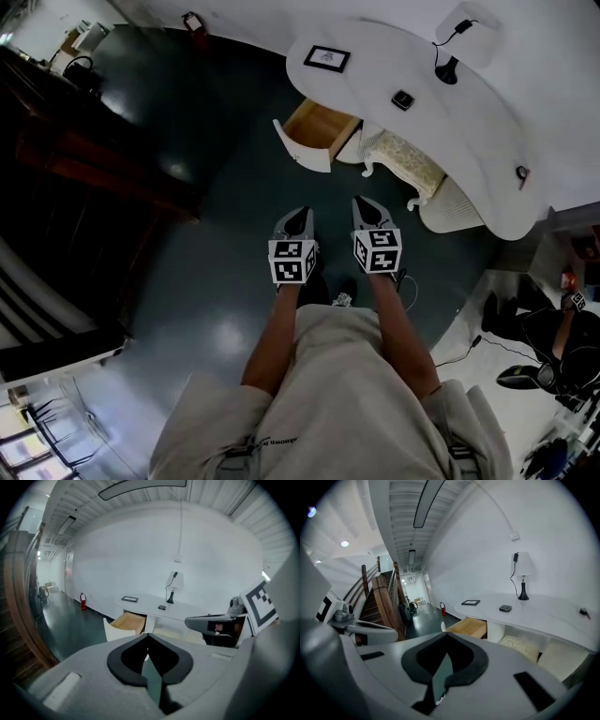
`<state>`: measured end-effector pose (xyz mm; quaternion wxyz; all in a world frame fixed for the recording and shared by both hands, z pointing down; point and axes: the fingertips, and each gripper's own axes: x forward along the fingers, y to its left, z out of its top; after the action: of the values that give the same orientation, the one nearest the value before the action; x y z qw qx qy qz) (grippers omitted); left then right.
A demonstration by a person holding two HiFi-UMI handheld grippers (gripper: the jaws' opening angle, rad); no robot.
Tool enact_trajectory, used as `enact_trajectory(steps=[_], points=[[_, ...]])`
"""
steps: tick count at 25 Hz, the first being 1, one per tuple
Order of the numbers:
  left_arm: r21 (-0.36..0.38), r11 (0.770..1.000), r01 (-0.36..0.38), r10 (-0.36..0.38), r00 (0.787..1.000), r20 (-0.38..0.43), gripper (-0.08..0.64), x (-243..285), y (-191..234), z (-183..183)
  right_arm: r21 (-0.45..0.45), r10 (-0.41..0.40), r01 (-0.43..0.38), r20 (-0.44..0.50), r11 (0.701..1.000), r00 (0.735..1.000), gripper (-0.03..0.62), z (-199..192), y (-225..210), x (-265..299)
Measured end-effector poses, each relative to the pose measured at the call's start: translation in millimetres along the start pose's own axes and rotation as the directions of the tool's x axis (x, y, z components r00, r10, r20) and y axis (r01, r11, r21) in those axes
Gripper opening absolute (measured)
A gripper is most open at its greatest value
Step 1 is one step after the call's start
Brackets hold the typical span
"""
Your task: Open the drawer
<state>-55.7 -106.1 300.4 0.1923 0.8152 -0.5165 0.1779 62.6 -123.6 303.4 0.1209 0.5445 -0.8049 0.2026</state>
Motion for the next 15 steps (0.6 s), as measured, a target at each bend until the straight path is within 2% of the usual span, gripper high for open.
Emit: enact_trajectory(steps=[4, 15], points=[[0.007, 1.000, 0.001, -0.001, 1.000, -0.009, 0.011, -11, -6, -1, -0.015, 0.001, -0.001, -0.020, 1.000, 1.000, 0.015, -12, 4, -9], [0.033, 0.999, 0.009, -0.009, 1.000, -0.010, 0.011, -19, -7, 3, -0.084, 0.030, -0.030, -0.002, 0.996, 1.000, 0.015, -4, 23, -19]])
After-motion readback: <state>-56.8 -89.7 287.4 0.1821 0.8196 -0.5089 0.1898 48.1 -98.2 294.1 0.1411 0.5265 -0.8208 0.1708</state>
